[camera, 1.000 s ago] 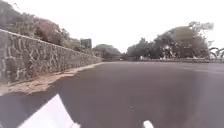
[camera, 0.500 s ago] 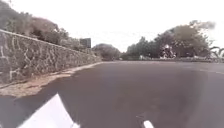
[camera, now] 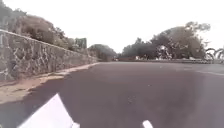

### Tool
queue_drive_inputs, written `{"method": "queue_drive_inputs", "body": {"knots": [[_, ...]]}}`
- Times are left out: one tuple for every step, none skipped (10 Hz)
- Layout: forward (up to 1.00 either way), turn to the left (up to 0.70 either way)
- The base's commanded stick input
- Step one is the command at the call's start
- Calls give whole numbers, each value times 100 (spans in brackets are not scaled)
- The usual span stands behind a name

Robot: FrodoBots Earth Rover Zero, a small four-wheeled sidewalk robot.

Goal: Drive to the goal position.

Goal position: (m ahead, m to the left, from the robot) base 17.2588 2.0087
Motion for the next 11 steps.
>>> {"method": "queue_drive_inputs", "body": {"knots": [[50, 0], [50, 0], [50, 0], [50, 0], [50, 0], [50, 0], [50, 0], [50, 0], [50, 0], [50, 0], [50, 0]]}}
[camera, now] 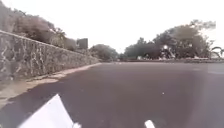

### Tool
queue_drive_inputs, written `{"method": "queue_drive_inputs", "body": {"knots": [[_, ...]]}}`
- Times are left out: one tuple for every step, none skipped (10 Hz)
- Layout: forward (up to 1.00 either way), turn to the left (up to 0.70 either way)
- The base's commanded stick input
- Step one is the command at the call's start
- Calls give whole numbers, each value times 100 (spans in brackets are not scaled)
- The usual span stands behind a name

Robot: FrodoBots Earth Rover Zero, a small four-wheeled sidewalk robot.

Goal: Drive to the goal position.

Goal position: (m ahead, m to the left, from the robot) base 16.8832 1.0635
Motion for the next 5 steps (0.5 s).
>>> {"method": "queue_drive_inputs", "body": {"knots": [[50, 0], [50, 0], [50, 0], [50, 0], [50, 0]]}}
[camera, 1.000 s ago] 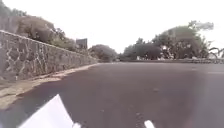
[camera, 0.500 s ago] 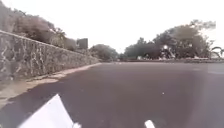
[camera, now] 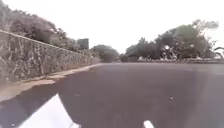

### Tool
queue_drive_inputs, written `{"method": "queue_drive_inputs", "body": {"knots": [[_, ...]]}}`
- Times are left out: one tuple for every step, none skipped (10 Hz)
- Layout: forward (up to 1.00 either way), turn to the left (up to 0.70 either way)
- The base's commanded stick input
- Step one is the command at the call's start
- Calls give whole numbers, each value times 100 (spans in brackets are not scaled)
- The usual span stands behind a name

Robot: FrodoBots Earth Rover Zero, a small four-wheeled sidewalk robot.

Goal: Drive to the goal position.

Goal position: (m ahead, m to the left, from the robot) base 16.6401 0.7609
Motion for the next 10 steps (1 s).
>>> {"method": "queue_drive_inputs", "body": {"knots": [[50, 0], [50, 0], [50, 0], [50, 0], [50, 0], [50, 0], [50, 0], [50, 0], [50, 0], [50, 0]]}}
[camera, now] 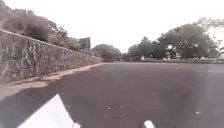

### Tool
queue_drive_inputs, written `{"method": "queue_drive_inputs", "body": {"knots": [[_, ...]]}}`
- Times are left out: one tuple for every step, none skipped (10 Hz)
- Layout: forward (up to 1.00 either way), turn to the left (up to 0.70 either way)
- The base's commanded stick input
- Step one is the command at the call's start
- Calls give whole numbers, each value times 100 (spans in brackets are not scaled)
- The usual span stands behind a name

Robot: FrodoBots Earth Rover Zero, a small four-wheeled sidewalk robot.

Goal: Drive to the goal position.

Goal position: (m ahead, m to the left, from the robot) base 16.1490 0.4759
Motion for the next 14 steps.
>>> {"method": "queue_drive_inputs", "body": {"knots": [[50, 0], [50, 0], [50, 0], [50, 0], [50, 0], [50, 0], [50, 0], [50, 0], [50, 0], [50, 0], [50, 0], [50, 0], [50, 0], [50, 0]]}}
